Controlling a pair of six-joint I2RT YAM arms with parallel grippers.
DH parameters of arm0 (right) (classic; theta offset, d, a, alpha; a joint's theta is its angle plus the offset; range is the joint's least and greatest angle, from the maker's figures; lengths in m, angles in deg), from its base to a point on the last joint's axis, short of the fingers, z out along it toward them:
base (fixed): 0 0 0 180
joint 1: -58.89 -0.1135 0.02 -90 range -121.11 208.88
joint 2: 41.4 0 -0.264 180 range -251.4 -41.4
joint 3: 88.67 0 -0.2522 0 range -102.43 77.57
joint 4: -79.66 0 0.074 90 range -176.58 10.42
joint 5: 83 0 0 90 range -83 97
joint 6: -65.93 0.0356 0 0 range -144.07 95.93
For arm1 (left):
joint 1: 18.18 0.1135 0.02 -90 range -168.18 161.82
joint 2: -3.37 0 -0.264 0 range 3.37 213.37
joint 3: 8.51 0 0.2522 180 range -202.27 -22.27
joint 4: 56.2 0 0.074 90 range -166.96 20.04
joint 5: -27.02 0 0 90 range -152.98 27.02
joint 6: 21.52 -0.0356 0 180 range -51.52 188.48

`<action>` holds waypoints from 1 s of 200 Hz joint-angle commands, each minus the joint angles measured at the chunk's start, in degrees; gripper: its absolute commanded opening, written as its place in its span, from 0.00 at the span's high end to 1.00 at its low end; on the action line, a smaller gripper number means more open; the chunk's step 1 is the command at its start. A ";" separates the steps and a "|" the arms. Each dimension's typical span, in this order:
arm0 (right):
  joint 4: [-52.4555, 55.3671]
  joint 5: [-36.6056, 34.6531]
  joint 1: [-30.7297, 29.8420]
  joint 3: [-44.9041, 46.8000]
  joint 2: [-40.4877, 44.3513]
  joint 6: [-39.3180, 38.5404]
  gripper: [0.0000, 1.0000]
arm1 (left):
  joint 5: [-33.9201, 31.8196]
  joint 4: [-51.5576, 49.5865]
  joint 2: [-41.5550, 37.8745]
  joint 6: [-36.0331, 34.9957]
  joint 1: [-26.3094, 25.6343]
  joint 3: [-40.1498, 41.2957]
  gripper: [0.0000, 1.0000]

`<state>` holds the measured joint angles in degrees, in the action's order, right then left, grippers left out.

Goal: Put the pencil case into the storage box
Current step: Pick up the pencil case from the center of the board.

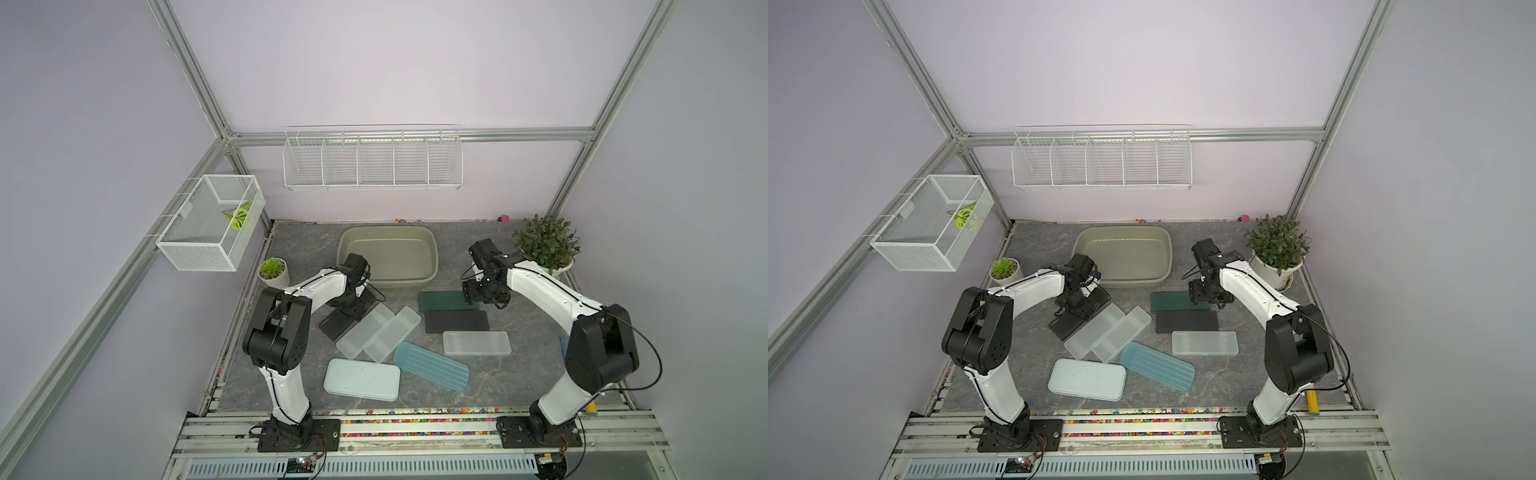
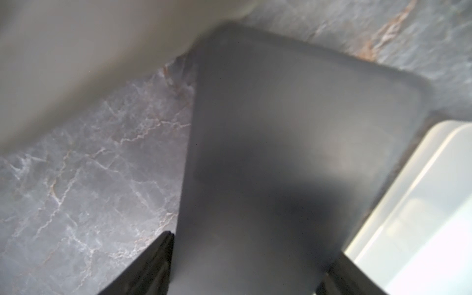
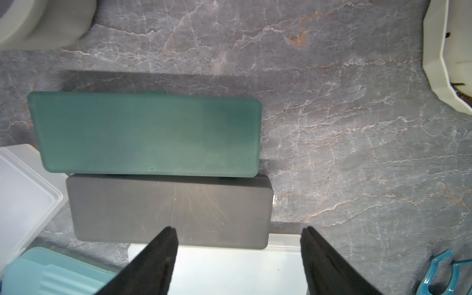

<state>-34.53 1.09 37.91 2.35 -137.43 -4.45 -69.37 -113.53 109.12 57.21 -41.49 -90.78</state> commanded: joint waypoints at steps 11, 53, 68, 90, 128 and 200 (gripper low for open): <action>0.37 0.13 0.19 0.55 1.38 -0.39 0.20 | -0.43 -2.75 -1.20 1.89 -0.33 0.46 0.26; -0.02 0.57 0.28 -0.92 0.22 0.20 0.20 | -2.04 -5.55 -5.48 2.75 -0.35 -0.82 0.37; -0.15 0.73 0.24 -1.40 -0.10 0.25 0.20 | -2.05 -6.85 -7.47 3.25 -0.29 -1.28 0.39; -0.54 1.11 0.33 -1.63 -0.32 0.50 0.20 | -1.40 -9.29 -10.25 4.72 -0.35 -2.85 0.41; -1.08 1.84 0.19 -1.94 -0.90 0.77 0.21 | -0.81 -11.03 -13.44 8.83 -0.33 -9.54 0.40; -1.41 2.32 0.23 -1.95 -0.61 1.03 0.21 | -1.39 -4.20 4.41 16.86 -0.36 -34.42 0.43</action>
<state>-35.66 2.79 37.91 1.19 -137.97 -4.17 -70.24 -120.79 107.33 69.76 -41.71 -119.59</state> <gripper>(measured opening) 0.787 0.755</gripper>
